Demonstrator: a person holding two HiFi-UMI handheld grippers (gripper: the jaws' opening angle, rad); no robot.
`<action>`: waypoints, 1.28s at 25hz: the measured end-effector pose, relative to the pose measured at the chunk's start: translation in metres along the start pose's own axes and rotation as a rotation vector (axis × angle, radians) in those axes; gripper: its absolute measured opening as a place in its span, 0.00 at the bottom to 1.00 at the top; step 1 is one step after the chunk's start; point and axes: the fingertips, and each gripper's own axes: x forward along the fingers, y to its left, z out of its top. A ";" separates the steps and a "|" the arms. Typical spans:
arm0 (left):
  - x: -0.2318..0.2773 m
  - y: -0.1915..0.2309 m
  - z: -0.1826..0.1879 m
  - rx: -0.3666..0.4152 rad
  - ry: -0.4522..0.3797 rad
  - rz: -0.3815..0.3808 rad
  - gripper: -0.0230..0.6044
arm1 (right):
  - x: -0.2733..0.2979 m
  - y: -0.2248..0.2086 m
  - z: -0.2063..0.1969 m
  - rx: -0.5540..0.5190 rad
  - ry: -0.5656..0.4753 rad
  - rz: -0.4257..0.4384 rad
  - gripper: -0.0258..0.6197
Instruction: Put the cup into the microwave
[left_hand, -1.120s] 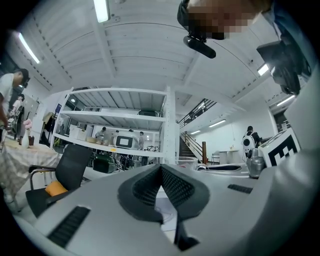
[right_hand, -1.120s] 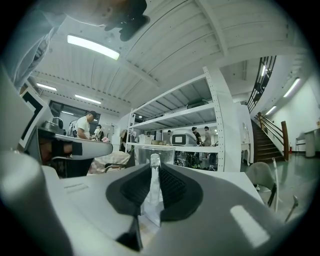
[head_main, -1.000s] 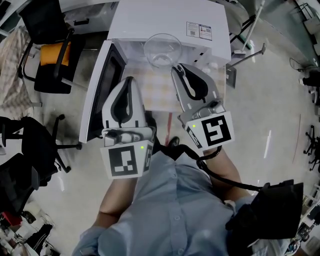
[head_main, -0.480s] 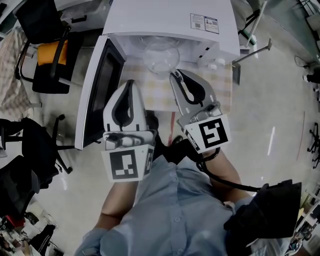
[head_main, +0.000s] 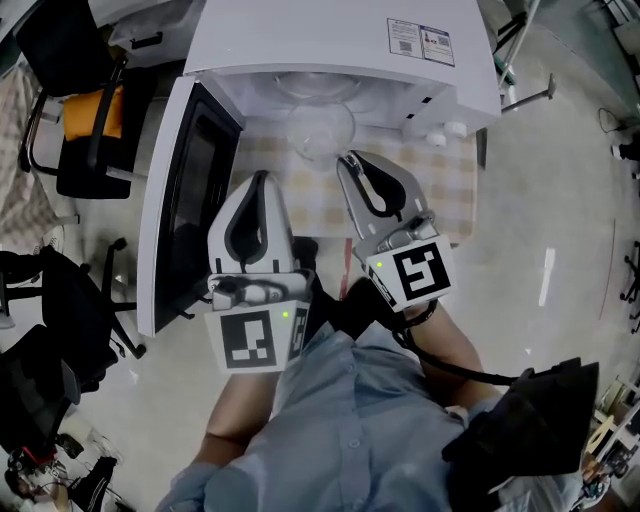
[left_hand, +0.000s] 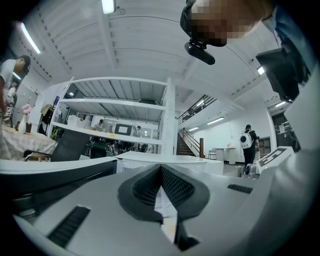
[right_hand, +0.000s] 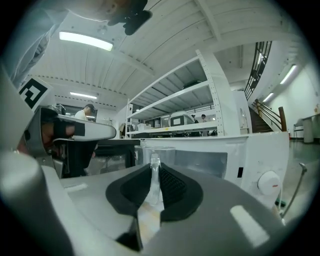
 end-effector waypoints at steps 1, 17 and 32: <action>0.004 0.001 -0.004 0.001 0.002 -0.001 0.04 | 0.003 -0.003 -0.006 0.004 0.003 -0.002 0.10; 0.057 0.006 -0.051 -0.007 0.045 -0.048 0.04 | 0.045 -0.045 -0.054 0.040 0.021 -0.056 0.10; 0.101 0.006 -0.068 -0.038 0.092 -0.129 0.04 | 0.089 -0.081 -0.062 0.043 0.049 -0.108 0.10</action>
